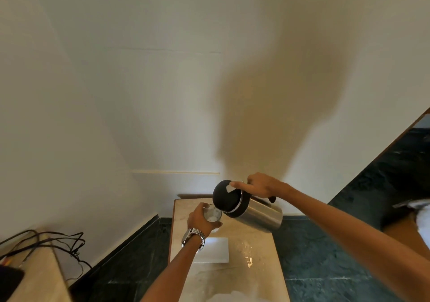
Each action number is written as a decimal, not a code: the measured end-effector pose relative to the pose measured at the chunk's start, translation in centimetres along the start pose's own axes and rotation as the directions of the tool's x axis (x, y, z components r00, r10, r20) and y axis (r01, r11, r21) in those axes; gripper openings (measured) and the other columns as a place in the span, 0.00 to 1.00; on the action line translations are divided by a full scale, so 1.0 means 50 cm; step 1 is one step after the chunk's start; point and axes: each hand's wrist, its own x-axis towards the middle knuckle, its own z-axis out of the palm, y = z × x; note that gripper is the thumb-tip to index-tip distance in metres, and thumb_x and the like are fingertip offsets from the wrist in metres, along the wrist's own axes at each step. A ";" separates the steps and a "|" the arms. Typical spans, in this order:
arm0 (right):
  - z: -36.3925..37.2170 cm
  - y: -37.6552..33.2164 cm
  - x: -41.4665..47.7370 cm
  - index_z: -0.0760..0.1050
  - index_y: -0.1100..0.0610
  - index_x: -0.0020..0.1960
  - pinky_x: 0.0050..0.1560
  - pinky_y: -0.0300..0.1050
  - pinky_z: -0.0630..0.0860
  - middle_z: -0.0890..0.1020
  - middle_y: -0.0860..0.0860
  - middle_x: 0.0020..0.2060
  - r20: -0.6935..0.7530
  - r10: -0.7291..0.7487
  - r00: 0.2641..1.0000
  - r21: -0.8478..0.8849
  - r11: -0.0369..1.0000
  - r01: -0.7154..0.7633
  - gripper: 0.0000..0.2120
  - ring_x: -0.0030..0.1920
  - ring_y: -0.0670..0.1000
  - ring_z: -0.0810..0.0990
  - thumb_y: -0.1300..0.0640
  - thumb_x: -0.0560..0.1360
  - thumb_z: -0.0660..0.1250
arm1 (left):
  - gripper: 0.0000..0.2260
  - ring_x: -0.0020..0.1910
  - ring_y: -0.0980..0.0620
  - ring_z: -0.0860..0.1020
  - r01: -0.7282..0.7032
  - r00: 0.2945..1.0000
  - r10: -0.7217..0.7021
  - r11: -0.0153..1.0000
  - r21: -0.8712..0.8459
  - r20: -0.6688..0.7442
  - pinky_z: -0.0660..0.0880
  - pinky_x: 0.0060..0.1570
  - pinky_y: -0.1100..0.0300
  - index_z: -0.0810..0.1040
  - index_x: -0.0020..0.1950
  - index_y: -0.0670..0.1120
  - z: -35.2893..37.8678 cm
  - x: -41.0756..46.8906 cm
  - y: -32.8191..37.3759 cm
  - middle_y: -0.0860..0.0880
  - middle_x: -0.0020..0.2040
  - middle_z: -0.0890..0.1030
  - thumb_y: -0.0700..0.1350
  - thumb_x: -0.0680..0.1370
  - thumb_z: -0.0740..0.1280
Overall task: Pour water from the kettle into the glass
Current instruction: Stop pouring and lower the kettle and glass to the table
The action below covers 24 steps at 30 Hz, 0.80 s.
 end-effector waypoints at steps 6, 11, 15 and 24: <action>0.134 0.094 -0.048 0.80 0.65 0.38 0.40 0.46 0.78 0.83 0.60 0.32 -0.207 0.186 0.960 0.464 0.883 -0.071 0.45 0.34 0.57 0.82 0.24 0.72 0.48 | 0.35 0.57 0.43 0.80 0.068 0.997 -0.069 0.997 -0.025 -0.021 0.82 0.55 0.50 0.73 0.66 0.46 0.017 -0.003 -0.043 0.44 0.60 0.81 0.47 0.63 0.83; 0.298 0.133 -0.053 0.80 0.62 0.37 0.43 0.58 0.80 0.82 0.60 0.31 -0.159 0.567 0.808 0.795 0.559 -0.236 0.32 0.34 0.57 0.81 0.37 0.80 0.54 | 0.34 0.53 0.45 0.80 0.157 0.988 -0.157 0.987 -0.020 -0.007 0.83 0.52 0.50 0.73 0.64 0.49 0.067 0.021 -0.112 0.45 0.56 0.81 0.46 0.62 0.83; 0.439 0.169 -0.028 0.78 0.47 0.36 0.41 0.62 0.80 0.79 0.53 0.31 -0.059 0.754 0.654 0.918 0.298 -0.261 0.17 0.36 0.58 0.81 0.51 0.82 0.59 | 0.32 0.51 0.46 0.81 0.191 0.982 -0.191 0.981 0.006 -0.001 0.82 0.53 0.49 0.74 0.61 0.52 0.134 0.076 -0.210 0.48 0.53 0.82 0.47 0.61 0.84; 0.652 0.232 0.088 0.81 0.50 0.42 0.47 0.57 0.77 0.83 0.50 0.37 0.058 0.899 0.433 0.998 -0.061 -0.006 0.15 0.44 0.55 0.82 0.53 0.82 0.58 | 0.31 0.48 0.52 0.79 0.174 0.985 -0.174 0.984 0.044 -0.009 0.76 0.48 0.58 0.72 0.58 0.55 0.287 0.227 -0.425 0.54 0.50 0.80 0.45 0.61 0.84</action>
